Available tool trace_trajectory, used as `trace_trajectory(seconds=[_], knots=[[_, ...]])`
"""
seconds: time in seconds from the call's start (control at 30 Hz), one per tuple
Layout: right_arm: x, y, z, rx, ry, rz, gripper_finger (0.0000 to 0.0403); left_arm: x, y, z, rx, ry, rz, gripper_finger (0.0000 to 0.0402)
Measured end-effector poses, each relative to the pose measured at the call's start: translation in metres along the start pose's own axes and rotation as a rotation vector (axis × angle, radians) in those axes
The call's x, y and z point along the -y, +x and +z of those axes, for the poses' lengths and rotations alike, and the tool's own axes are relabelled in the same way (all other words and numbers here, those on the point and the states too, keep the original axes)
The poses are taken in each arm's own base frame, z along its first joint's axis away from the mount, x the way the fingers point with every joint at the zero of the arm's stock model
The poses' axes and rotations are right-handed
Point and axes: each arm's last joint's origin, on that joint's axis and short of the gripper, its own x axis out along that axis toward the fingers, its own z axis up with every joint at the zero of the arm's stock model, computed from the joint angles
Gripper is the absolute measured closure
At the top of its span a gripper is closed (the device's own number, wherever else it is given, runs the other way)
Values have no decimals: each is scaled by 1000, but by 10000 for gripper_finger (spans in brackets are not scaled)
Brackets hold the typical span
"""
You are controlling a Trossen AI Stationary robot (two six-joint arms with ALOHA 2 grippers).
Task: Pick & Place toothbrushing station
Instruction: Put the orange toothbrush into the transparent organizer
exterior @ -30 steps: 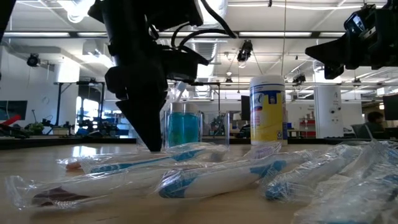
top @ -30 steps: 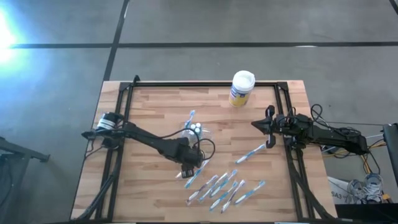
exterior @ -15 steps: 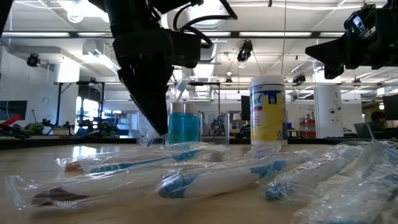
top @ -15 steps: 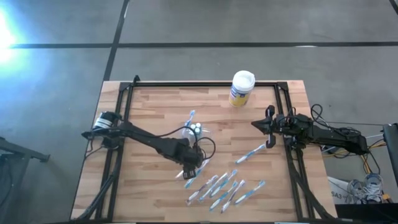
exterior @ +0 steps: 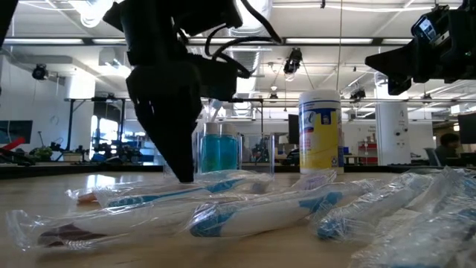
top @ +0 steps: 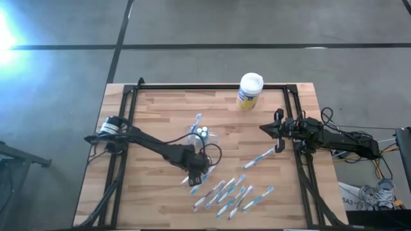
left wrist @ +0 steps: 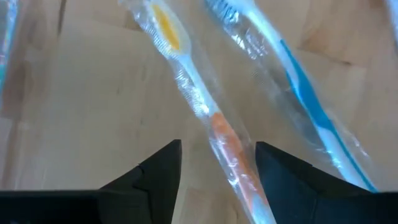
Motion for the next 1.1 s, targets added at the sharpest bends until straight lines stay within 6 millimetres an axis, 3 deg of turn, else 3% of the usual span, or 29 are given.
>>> trace_trajectory(seconds=[0.27, 0.57, 0.7, 0.97, 1.1], knots=[[0, 0, 0, -1, 0, 0, 394, 0, 20, -4, -46, 10, 22, 193], [0, 0, 0, -1, 0, 0, 394, 0, 17, -3, -47, 39, 13, 201], [0, 0, 0, -1, 0, 0, 394, -1, 15, -4, -50, 46, 11, 244], [0, 0, 0, -1, 0, 0, 394, 1, 9, -3, -33, 102, 1, 384], [0, 0, 0, -2, -3, 0, 394, 4, -1, -3, -15, 124, -21, 391]])
